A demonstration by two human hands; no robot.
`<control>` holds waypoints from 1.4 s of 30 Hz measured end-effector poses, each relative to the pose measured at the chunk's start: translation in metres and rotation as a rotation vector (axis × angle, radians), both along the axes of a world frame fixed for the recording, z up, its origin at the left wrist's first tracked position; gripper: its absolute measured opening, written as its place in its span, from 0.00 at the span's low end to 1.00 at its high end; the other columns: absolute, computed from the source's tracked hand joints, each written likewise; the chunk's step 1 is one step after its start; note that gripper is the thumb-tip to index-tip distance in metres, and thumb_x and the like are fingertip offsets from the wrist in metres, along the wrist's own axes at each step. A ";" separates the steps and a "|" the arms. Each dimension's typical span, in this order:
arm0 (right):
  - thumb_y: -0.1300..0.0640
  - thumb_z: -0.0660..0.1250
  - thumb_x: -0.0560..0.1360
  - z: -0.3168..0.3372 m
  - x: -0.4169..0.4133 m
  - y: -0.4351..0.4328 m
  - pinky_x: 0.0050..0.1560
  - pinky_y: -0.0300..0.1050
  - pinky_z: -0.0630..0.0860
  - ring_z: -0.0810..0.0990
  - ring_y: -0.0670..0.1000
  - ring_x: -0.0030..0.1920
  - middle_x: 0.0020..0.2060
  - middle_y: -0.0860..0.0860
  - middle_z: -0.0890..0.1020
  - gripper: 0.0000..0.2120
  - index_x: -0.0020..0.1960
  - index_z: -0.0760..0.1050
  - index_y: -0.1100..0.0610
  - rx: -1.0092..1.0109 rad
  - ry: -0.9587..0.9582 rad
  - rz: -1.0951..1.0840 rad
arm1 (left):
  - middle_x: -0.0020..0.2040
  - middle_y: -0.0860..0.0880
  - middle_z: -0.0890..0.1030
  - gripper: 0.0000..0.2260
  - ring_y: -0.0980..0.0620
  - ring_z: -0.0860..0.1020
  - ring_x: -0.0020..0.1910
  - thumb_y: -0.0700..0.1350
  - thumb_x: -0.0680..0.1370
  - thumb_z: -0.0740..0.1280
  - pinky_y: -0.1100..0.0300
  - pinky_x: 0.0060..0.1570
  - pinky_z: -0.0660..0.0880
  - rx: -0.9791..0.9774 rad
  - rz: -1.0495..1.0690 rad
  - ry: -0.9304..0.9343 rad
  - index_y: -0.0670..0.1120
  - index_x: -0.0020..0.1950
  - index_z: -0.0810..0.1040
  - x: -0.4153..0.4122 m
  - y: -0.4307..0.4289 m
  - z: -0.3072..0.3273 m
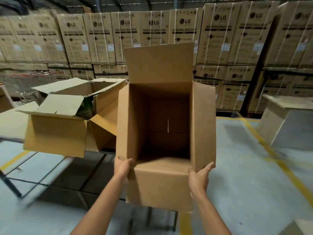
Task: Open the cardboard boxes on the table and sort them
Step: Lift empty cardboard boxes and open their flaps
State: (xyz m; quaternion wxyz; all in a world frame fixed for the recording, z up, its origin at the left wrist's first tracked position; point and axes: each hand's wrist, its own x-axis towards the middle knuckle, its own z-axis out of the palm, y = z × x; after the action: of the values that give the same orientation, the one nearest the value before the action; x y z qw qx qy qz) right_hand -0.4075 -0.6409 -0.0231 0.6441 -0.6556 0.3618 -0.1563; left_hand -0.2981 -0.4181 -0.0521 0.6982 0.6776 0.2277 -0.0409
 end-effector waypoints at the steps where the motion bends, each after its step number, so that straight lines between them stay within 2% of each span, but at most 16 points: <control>1: 0.64 0.63 0.81 0.002 -0.005 0.004 0.64 0.52 0.71 0.70 0.64 0.70 0.76 0.59 0.65 0.43 0.81 0.36 0.48 -0.018 -0.020 -0.013 | 0.63 0.41 0.75 0.25 0.41 0.76 0.57 0.40 0.77 0.69 0.41 0.60 0.75 -0.004 -0.011 -0.017 0.46 0.72 0.65 -0.004 0.004 0.004; 4: 0.66 0.63 0.80 0.010 -0.016 0.016 0.66 0.52 0.70 0.69 0.62 0.71 0.77 0.57 0.63 0.42 0.81 0.39 0.47 -0.074 -0.095 -0.051 | 0.61 0.42 0.75 0.25 0.42 0.75 0.59 0.37 0.77 0.68 0.41 0.62 0.73 0.004 -0.026 -0.066 0.46 0.72 0.65 -0.016 0.013 0.020; 6: 0.66 0.64 0.80 0.018 -0.025 0.027 0.62 0.49 0.71 0.71 0.60 0.68 0.77 0.55 0.63 0.41 0.82 0.44 0.47 -0.139 -0.160 -0.060 | 0.60 0.44 0.75 0.24 0.43 0.75 0.58 0.36 0.78 0.66 0.41 0.62 0.73 -0.011 -0.010 -0.101 0.47 0.72 0.66 -0.023 0.021 0.025; 9: 0.64 0.66 0.78 0.032 -0.038 0.048 0.54 0.46 0.72 0.73 0.52 0.55 0.72 0.55 0.71 0.35 0.80 0.56 0.47 -0.234 -0.254 -0.090 | 0.61 0.43 0.77 0.21 0.43 0.76 0.56 0.37 0.79 0.65 0.43 0.59 0.75 -0.085 0.024 -0.114 0.47 0.71 0.69 -0.036 0.040 0.026; 11: 0.63 0.67 0.77 0.040 -0.050 0.064 0.56 0.48 0.75 0.75 0.53 0.56 0.69 0.54 0.74 0.31 0.77 0.63 0.48 -0.254 -0.288 -0.159 | 0.61 0.42 0.77 0.20 0.43 0.76 0.56 0.38 0.79 0.64 0.44 0.57 0.76 -0.128 0.019 -0.157 0.47 0.71 0.69 -0.047 0.052 0.031; 15: 0.63 0.67 0.75 0.050 -0.075 0.092 0.61 0.56 0.77 0.77 0.58 0.61 0.67 0.53 0.76 0.27 0.72 0.71 0.48 -0.276 -0.328 -0.258 | 0.61 0.43 0.77 0.21 0.46 0.76 0.53 0.37 0.79 0.65 0.55 0.40 0.74 -0.156 0.038 -0.236 0.48 0.71 0.69 -0.070 0.076 0.046; 17: 0.63 0.68 0.74 0.054 -0.089 0.109 0.61 0.59 0.78 0.78 0.58 0.60 0.66 0.53 0.77 0.26 0.70 0.72 0.46 -0.274 -0.341 -0.272 | 0.62 0.43 0.76 0.23 0.48 0.76 0.51 0.37 0.79 0.65 0.57 0.38 0.72 -0.173 0.042 -0.259 0.49 0.73 0.68 -0.083 0.091 0.053; 24: 0.64 0.68 0.73 0.093 -0.120 0.163 0.62 0.56 0.78 0.77 0.56 0.63 0.66 0.51 0.77 0.26 0.69 0.73 0.48 -0.328 -0.516 -0.338 | 0.71 0.47 0.69 0.30 0.47 0.71 0.61 0.38 0.79 0.66 0.51 0.55 0.72 -0.198 0.027 -0.401 0.52 0.79 0.61 -0.104 0.141 0.105; 26: 0.65 0.67 0.73 0.108 -0.122 0.178 0.59 0.48 0.79 0.76 0.55 0.64 0.67 0.50 0.76 0.27 0.70 0.73 0.49 -0.352 -0.597 -0.345 | 0.70 0.48 0.69 0.30 0.46 0.70 0.64 0.37 0.79 0.66 0.51 0.59 0.72 -0.181 0.027 -0.482 0.52 0.78 0.61 -0.106 0.157 0.127; 29: 0.69 0.66 0.74 0.131 -0.118 0.202 0.48 0.20 0.69 0.71 0.45 0.65 0.68 0.49 0.75 0.27 0.71 0.72 0.53 -0.349 -0.715 -0.342 | 0.67 0.51 0.69 0.31 0.46 0.70 0.66 0.36 0.78 0.67 0.50 0.63 0.72 -0.160 0.022 -0.610 0.52 0.78 0.62 -0.105 0.184 0.160; 31: 0.70 0.65 0.74 0.145 -0.110 0.218 0.44 0.15 0.64 0.69 0.39 0.62 0.69 0.50 0.74 0.28 0.72 0.72 0.55 -0.309 -0.803 -0.335 | 0.67 0.51 0.69 0.32 0.46 0.71 0.66 0.35 0.76 0.67 0.50 0.65 0.72 -0.122 0.042 -0.688 0.51 0.78 0.63 -0.100 0.202 0.181; 34: 0.73 0.62 0.74 0.163 -0.091 0.239 0.43 0.15 0.63 0.72 0.25 0.50 0.69 0.50 0.72 0.28 0.73 0.69 0.59 -0.301 -0.899 -0.323 | 0.66 0.54 0.68 0.33 0.48 0.71 0.65 0.34 0.76 0.67 0.55 0.60 0.73 -0.106 0.060 -0.799 0.51 0.78 0.62 -0.087 0.223 0.209; 35: 0.74 0.62 0.74 0.169 -0.081 0.244 0.45 0.16 0.63 0.70 0.22 0.50 0.69 0.50 0.72 0.28 0.73 0.69 0.59 -0.310 -0.921 -0.321 | 0.66 0.55 0.68 0.33 0.49 0.71 0.64 0.34 0.76 0.67 0.56 0.58 0.73 -0.113 0.064 -0.830 0.52 0.78 0.62 -0.081 0.229 0.217; 38: 0.70 0.63 0.76 0.185 -0.041 0.254 0.64 0.26 0.65 0.67 0.30 0.63 0.70 0.49 0.73 0.27 0.73 0.69 0.55 -0.346 -0.936 -0.328 | 0.66 0.55 0.67 0.33 0.50 0.73 0.60 0.35 0.77 0.67 0.60 0.52 0.74 -0.133 0.082 -0.910 0.54 0.78 0.61 -0.058 0.241 0.241; 39: 0.68 0.63 0.77 0.190 -0.027 0.258 0.66 0.27 0.64 0.67 0.35 0.66 0.71 0.49 0.73 0.26 0.73 0.69 0.54 -0.348 -0.943 -0.326 | 0.66 0.55 0.67 0.32 0.50 0.74 0.59 0.35 0.78 0.67 0.62 0.49 0.74 -0.134 0.093 -0.931 0.54 0.78 0.61 -0.048 0.245 0.248; 42: 0.68 0.62 0.78 0.207 0.019 0.269 0.56 0.16 0.60 0.68 0.44 0.70 0.72 0.50 0.72 0.25 0.74 0.68 0.55 -0.331 -0.983 -0.303 | 0.65 0.58 0.67 0.32 0.51 0.74 0.57 0.34 0.77 0.66 0.66 0.44 0.73 -0.127 0.167 -0.973 0.53 0.78 0.62 -0.015 0.258 0.268</control>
State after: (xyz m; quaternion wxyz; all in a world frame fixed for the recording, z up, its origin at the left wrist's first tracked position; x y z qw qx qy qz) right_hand -0.3887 -0.3719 0.1837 0.5958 -0.5385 0.0789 -0.5906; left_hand -0.3133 -0.1605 0.2154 0.7643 0.5536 -0.0742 0.3224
